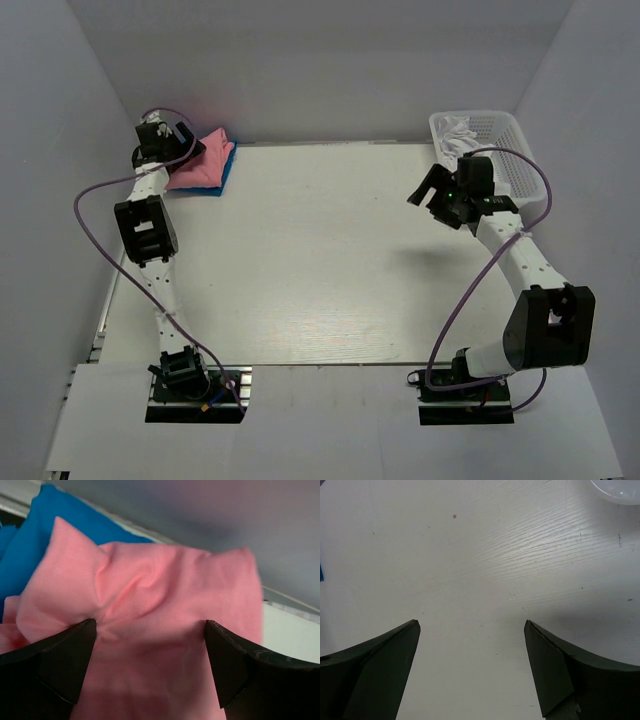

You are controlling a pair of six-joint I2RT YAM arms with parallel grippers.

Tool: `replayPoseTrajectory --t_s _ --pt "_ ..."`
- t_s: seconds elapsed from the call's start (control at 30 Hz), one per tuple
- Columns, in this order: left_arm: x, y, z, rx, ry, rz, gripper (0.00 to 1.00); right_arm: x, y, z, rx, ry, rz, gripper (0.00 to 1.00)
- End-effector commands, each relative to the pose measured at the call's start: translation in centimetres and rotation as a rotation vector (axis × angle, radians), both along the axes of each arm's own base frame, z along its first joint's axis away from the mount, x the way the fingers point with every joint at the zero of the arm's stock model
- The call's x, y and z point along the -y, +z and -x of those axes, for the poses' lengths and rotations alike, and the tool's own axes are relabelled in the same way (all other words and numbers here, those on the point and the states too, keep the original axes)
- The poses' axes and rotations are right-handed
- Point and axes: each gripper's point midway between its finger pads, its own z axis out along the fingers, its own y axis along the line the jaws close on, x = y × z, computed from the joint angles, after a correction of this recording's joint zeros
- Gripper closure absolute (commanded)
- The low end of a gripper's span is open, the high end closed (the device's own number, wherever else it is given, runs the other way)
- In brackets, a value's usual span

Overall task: Fold and stack the t-shirts
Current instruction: Put the neatly folded tshirt into the corner of the board with the left arm

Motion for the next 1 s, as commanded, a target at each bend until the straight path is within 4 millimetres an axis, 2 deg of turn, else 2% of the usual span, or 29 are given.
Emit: replayPoseTrajectory --t_s 0.0,0.07,0.2,0.27,0.4,0.43,0.53,0.57,0.6,0.63,0.67,0.7,0.77,0.83,0.9,0.97 --pt "-1.5 0.5 -0.6 0.022 0.060 -0.021 0.00 -0.1 1.3 -1.1 0.036 0.023 0.012 0.10" --pt "-1.7 -1.9 -0.4 -0.014 0.073 -0.020 0.00 -0.1 1.3 -1.0 0.032 0.024 0.016 0.10" --pt "-0.5 -2.2 0.0 -0.015 0.025 0.017 0.00 0.3 1.6 -0.9 0.048 0.012 0.027 0.10" --pt "-0.4 -1.5 0.2 -0.008 0.030 0.025 0.00 0.2 2.1 -0.8 0.066 0.022 0.028 0.10" --pt "-0.8 3.0 0.3 0.063 0.047 -0.002 0.00 -0.1 2.0 -0.6 0.071 0.036 0.019 0.10" --pt "-0.9 5.0 0.5 0.084 0.058 -0.012 0.00 -0.2 2.0 -0.4 0.071 0.041 0.013 0.10" --pt "-2.1 9.2 1.0 0.109 0.124 -0.058 0.00 -0.5 2.3 -0.2 0.092 0.069 0.003 0.10" --pt "-2.3 11.9 1.5 0.139 0.141 -0.072 0.00 -0.8 2.6 0.2 0.107 0.082 0.003 0.10" --pt "-2.4 13.7 1.8 0.168 0.127 -0.114 0.00 -0.7 2.6 0.2 0.114 0.084 0.004 0.10" --pt "-1.5 14.3 2.2 0.178 0.115 -0.115 0.00 -0.6 2.7 0.2 0.121 0.083 0.006 0.10" --pt "-1.4 15.0 2.8 0.179 0.120 -0.117 0.00 -0.6 2.7 0.6 0.127 0.089 0.012 0.10" --pt "-0.7 16.7 3.7 0.200 0.103 -0.143 0.00 -0.6 2.8 0.6 0.138 0.093 0.016 0.10" --pt "0.9 17.2 4.7 0.187 0.046 -0.131 0.00 -0.7 2.8 1.2 0.146 0.104 0.009 0.10" --pt "1.8 18.5 6.2 0.172 0.028 -0.096 0.00 -0.9 2.9 1.9 0.158 0.117 0.000 0.10" --pt "3.2 18.3 7.4 0.148 -0.006 -0.079 0.00 -1.0 3.4 2.8 0.190 0.131 -0.008 0.10" --pt "4.3 19.1 9.6 0.111 -0.018 -0.071 0.00 -1.1 3.9 3.2 0.217 0.144 -0.006 0.10"
